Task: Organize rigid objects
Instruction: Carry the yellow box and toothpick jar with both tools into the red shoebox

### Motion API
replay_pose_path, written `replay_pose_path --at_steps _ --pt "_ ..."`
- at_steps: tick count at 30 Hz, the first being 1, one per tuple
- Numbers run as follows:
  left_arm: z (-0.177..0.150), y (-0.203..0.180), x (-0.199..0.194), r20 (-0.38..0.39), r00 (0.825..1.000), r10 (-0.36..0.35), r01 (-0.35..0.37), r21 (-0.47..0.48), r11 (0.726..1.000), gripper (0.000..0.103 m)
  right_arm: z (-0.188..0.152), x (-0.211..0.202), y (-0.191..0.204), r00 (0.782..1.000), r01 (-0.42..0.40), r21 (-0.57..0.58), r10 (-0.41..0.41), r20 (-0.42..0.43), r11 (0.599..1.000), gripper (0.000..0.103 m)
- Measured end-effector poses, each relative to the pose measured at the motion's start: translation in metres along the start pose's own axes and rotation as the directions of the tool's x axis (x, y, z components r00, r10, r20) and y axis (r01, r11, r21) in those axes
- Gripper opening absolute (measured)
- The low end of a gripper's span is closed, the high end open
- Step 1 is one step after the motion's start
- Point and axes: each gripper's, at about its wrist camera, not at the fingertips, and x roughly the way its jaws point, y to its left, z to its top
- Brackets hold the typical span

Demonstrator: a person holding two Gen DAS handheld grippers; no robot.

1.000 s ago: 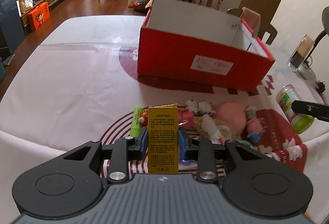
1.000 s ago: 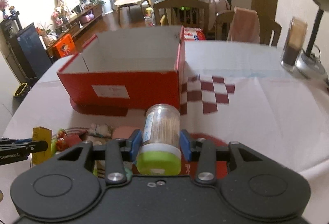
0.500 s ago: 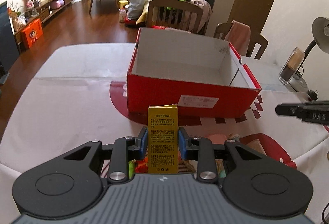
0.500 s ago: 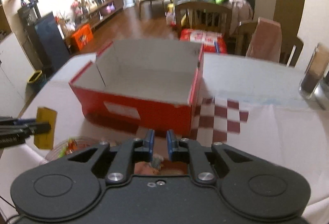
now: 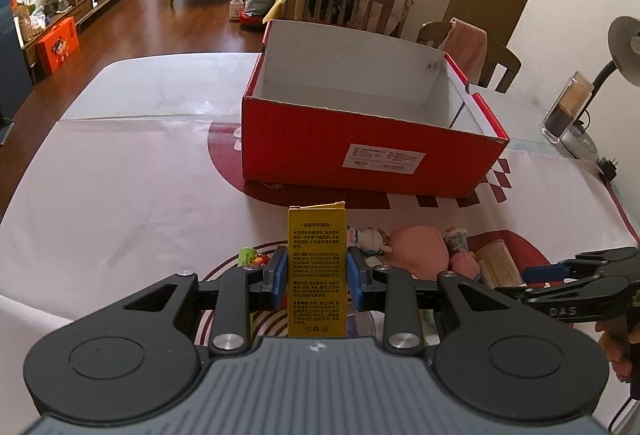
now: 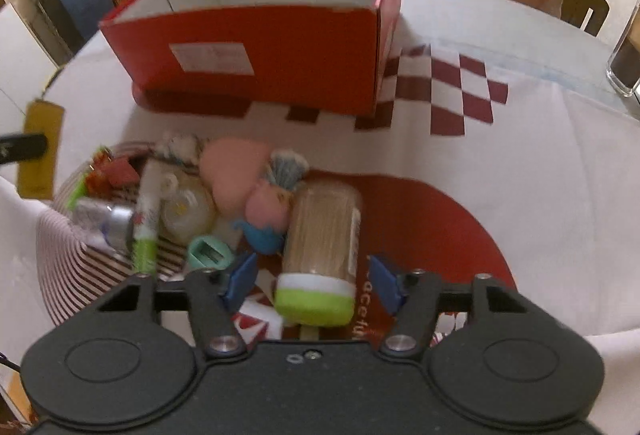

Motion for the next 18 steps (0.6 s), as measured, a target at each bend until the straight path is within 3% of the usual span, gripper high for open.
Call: replay_pose_path --at_steps 8,18 --pt "-0.006 -0.005 0.0 -0.018 1.0 -0.012 0.012 0.022 1.0 0.03 -0.002 0.011 -0.004 1.0 -0.001 0.022 0.002 -0.018 1.0 0.045" --pt "-0.008 -0.004 0.0 -0.04 0.999 -0.022 0.023 0.022 0.999 0.03 0.001 -0.021 0.001 0.999 0.006 0.042 -0.008 0.05 0.999 0.045"
